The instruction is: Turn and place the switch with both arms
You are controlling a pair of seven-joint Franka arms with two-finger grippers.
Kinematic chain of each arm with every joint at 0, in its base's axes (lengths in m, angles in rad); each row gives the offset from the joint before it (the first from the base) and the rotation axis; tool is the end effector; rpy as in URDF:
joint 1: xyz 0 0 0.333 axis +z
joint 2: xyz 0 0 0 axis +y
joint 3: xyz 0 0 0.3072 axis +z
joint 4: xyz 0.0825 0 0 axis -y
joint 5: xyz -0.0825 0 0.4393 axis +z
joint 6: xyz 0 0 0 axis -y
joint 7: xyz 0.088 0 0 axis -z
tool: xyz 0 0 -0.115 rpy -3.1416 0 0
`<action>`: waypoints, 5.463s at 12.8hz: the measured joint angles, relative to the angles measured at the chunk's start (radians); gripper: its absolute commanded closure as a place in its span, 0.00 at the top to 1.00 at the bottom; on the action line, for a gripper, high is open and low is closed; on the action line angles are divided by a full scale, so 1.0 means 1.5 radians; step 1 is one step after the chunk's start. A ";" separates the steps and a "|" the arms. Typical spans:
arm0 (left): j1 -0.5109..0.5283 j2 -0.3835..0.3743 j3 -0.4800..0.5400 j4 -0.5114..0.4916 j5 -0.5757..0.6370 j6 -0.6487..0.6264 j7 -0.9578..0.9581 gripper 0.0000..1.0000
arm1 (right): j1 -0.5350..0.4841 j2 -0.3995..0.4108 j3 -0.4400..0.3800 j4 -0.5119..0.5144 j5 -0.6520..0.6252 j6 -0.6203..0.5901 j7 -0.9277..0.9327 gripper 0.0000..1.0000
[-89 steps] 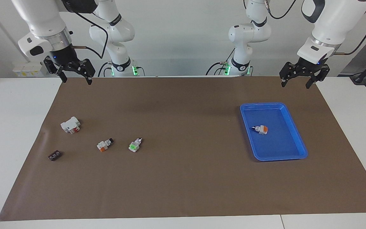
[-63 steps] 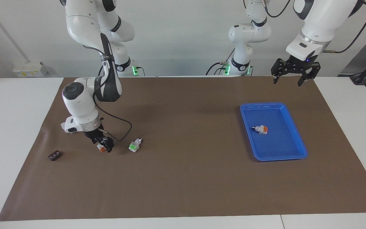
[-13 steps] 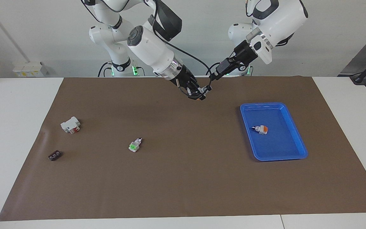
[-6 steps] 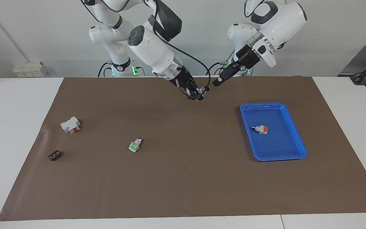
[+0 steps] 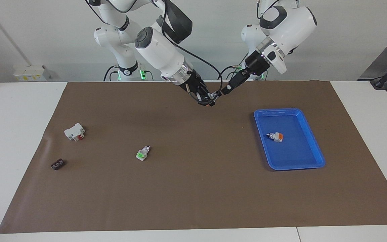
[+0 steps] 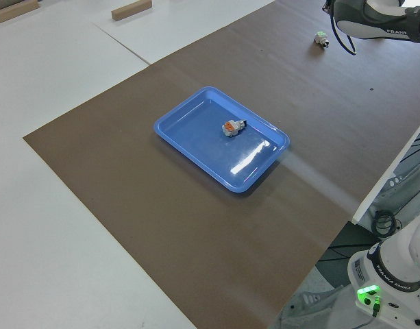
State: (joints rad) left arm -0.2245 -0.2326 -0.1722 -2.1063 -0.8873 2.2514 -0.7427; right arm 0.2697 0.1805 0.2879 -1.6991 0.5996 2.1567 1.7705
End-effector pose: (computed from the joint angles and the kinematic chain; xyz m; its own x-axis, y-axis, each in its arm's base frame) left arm 0.5247 -0.2541 0.5330 0.7462 0.5586 -0.3621 0.6357 -0.4366 0.6366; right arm 0.5837 0.3821 0.4930 0.0800 -0.7938 -0.6029 -0.9968 -0.0596 -0.0538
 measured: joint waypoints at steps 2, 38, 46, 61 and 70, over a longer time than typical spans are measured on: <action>-0.008 0.000 0.000 -0.004 0.000 0.003 -0.005 0.45 | -0.001 0.000 0.000 0.001 0.000 0.000 0.024 0.00; -0.028 0.016 0.003 -0.007 -0.002 0.058 0.094 0.00 | -0.001 0.000 -0.002 0.001 -0.001 0.000 0.028 0.00; -0.030 0.016 0.002 -0.007 0.000 0.058 -0.280 0.00 | -0.003 -0.001 -0.005 0.002 -0.003 -0.001 0.028 0.00; -0.035 0.016 0.002 -0.007 0.002 0.057 -0.709 0.00 | -0.006 -0.002 -0.005 0.003 -0.007 -0.001 0.028 0.18; -0.006 0.017 0.005 -0.013 0.100 0.057 -0.712 0.00 | -0.001 -0.002 -0.002 0.003 -0.007 -0.004 0.028 1.00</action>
State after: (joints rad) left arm -0.2329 -0.2072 -0.1643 -2.1251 -0.7376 2.3372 -1.8109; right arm 0.2682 0.1773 0.2843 -1.6939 0.5892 2.1512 1.8131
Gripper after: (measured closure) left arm 0.903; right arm 0.000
